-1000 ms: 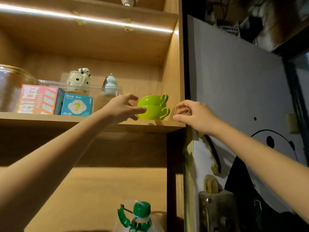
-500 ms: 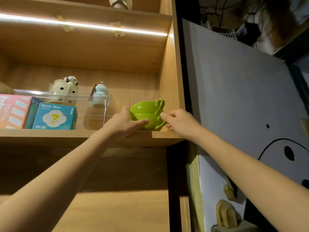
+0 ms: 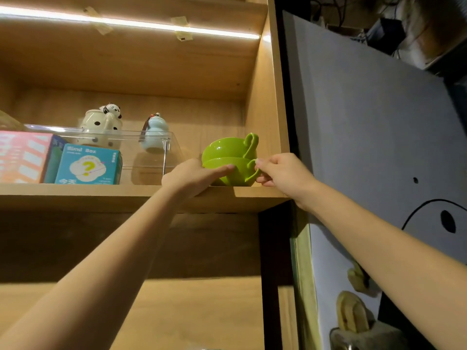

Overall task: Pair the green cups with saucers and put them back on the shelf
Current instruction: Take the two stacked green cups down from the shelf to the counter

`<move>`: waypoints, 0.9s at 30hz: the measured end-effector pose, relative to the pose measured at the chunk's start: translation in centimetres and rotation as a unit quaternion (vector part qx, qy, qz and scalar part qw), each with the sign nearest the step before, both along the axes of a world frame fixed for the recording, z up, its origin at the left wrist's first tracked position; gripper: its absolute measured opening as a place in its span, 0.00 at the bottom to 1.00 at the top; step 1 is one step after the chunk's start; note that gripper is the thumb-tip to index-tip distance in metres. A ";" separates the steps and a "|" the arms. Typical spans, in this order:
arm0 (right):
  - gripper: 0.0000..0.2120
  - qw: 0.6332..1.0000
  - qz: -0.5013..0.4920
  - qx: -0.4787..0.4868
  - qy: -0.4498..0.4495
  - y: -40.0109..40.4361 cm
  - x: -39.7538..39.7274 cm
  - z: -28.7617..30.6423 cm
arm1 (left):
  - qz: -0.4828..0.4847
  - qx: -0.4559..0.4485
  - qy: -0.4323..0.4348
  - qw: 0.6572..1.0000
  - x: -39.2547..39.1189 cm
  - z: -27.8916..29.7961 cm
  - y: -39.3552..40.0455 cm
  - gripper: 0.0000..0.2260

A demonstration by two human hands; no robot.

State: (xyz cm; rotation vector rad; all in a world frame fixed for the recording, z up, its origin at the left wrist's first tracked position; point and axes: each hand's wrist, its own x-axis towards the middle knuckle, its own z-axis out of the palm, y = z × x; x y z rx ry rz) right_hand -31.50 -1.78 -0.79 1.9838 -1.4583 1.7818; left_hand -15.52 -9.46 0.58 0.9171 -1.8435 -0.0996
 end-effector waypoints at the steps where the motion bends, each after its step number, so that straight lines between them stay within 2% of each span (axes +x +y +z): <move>1: 0.16 1.000 0.002 -0.004 -0.006 0.1 0.0 0.0 | 0.003 -0.007 -0.002 1.000 -0.1 -0.1 0.0 0.23; 4: 0.15 0.999 0.025 -0.009 -0.024 0.7 -0.1 -0.2 | -0.001 -0.011 0.013 1.000 0.1 -0.6 0.4 0.30; 8: 0.09 0.997 0.056 -0.023 -0.038 2.0 0.3 -0.8 | -0.066 -0.009 0.087 0.994 0.4 -0.9 1.1 0.51; 9: 0.10 0.997 0.061 -0.028 -0.042 2.3 0.5 -0.9 | -0.080 -0.008 0.103 0.991 0.5 -1.0 1.3 0.54; 10: 0.10 0.996 0.066 -0.033 -0.046 2.7 0.7 -0.9 | -0.101 -0.010 0.115 0.988 0.5 -1.1 1.6 0.53; 13: 0.12 0.995 0.072 -0.043 -0.050 4.1 1.3 -1.0 | -0.154 -0.026 0.151 0.976 0.8 -1.7 3.4 0.37; 15: 0.10 0.994 0.082 -0.047 -0.050 5.1 1.6 -1.2 | -0.165 -0.023 0.182 0.969 1.1 -2.1 4.4 0.30; 19: 0.10 0.991 0.115 -0.047 -0.059 7.4 2.1 -1.7 | -0.205 0.009 0.237 0.950 1.6 -2.8 6.7 0.35; 24: 0.09 0.987 0.132 -0.034 -0.088 10.4 2.6 -3.7 | -0.246 0.033 0.254 0.935 2.4 -4.7 9.9 0.28; 27: 0.09 0.980 0.157 -0.013 -0.121 11.8 3.0 -6.1 | -0.271 0.054 0.257 0.926 2.9 -7.1 11.3 0.29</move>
